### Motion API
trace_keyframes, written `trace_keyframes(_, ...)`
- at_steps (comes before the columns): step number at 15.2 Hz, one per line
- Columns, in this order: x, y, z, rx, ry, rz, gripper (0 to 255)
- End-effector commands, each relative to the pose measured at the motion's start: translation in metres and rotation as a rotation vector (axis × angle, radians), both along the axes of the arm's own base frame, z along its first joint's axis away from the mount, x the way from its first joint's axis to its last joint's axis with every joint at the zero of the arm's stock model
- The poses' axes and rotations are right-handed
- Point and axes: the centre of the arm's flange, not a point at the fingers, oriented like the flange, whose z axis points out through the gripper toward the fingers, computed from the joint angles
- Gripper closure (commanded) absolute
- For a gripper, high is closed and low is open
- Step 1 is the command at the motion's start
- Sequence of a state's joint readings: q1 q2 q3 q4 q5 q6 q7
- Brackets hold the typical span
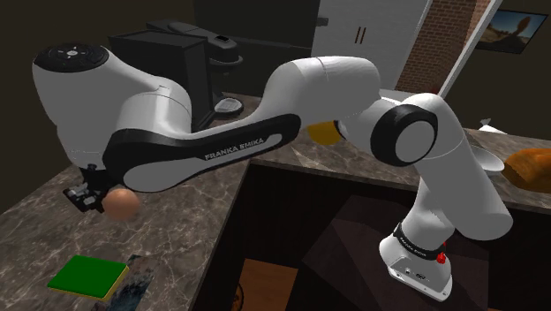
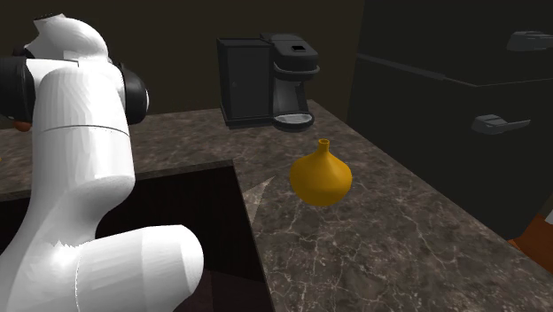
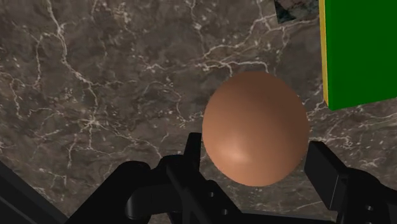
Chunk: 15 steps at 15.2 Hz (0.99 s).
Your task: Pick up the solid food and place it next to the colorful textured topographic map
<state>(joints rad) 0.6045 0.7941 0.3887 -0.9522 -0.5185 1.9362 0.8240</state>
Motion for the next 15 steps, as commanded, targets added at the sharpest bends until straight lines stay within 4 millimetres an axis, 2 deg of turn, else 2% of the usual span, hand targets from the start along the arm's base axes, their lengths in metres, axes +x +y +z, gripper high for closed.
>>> trace_keyframes(1, 0.000, 0.000, -0.011, 0.001, -0.001, 0.000, 255)
trace_keyframes(15, 0.000, 0.000, -0.085, 0.001, -0.001, 0.000, 255)
